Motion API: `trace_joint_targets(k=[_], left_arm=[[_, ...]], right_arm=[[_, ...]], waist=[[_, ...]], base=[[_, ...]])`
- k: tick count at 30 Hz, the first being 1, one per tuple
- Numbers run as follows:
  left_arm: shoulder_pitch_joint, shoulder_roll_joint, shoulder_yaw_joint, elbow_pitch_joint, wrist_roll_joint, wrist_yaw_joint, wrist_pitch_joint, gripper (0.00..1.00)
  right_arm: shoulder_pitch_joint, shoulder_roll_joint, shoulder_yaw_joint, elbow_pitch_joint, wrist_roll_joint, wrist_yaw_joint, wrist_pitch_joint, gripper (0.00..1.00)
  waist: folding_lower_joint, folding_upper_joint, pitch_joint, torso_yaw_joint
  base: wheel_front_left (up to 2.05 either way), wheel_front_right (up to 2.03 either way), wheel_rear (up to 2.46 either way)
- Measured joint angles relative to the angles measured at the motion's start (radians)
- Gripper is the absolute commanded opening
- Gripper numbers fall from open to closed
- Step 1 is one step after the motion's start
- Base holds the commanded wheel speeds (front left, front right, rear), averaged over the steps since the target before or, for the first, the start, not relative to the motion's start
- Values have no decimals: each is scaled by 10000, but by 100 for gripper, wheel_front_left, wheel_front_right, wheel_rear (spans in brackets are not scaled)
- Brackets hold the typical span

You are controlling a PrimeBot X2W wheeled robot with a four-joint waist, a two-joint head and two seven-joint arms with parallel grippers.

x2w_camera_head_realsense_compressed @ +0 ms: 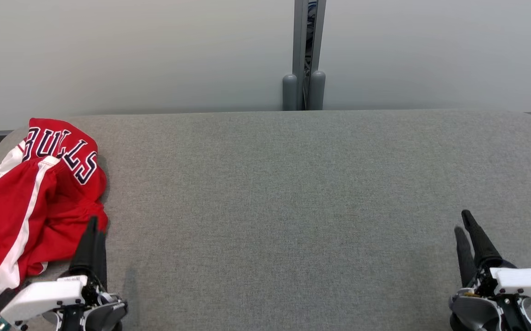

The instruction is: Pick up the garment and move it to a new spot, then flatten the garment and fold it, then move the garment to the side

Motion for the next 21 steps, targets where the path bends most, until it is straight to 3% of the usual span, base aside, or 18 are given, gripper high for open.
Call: trace_joint_targets(k=[8,21], left_arm=[[313,-79,-255,-35,176,2,-360,100],[427,-48,-548,-729,1827,253,-978,100]], right_arm=[[289,71,230,27,-151,-29,-280,100],[368,48,343,-531,-1634,-27,-859,100]], waist=[[0,0,2,2],[0,0,6,5]], base=[[0,0,0],[0,0,0]])
